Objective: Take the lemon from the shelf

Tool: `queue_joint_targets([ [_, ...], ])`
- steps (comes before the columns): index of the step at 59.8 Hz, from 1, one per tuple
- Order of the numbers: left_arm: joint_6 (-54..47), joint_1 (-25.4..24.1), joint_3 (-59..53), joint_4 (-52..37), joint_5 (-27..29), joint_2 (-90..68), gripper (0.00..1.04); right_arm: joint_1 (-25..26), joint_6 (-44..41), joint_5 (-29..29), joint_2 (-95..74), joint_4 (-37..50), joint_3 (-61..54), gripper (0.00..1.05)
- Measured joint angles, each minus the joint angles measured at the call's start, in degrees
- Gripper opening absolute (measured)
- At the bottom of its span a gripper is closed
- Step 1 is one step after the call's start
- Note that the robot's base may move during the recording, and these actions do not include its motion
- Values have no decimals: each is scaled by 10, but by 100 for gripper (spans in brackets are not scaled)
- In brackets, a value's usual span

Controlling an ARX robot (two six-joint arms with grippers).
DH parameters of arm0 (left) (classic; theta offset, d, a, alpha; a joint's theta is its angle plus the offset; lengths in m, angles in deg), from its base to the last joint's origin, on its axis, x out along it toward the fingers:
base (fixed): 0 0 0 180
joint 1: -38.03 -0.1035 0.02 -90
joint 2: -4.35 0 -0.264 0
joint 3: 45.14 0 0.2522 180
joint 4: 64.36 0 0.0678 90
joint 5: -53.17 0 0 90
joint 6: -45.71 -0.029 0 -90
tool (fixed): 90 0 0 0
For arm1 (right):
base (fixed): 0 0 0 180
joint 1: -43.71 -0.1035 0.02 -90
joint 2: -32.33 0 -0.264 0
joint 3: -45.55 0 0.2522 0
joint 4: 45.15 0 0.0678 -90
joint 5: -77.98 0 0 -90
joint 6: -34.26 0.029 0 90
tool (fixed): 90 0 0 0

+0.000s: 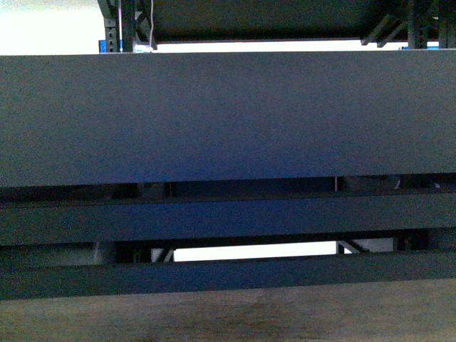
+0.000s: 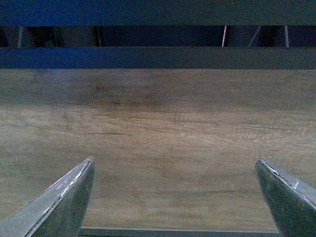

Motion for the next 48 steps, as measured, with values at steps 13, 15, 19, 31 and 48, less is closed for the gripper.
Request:
queue_joint_targets([
  [13,0,0,0,0,0,0,97,0,0,0,0,0,0,97],
  [15,0,0,0,0,0,0,97,0,0,-1,0,0,0,97],
  [19,0,0,0,0,0,0,97,0,0,-1,0,0,0,97],
  [31,0,0,0,0,0,0,97,0,0,0,0,0,0,97],
  [48,0,0,0,0,0,0,97,0,0,0,0,0,0,97],
])
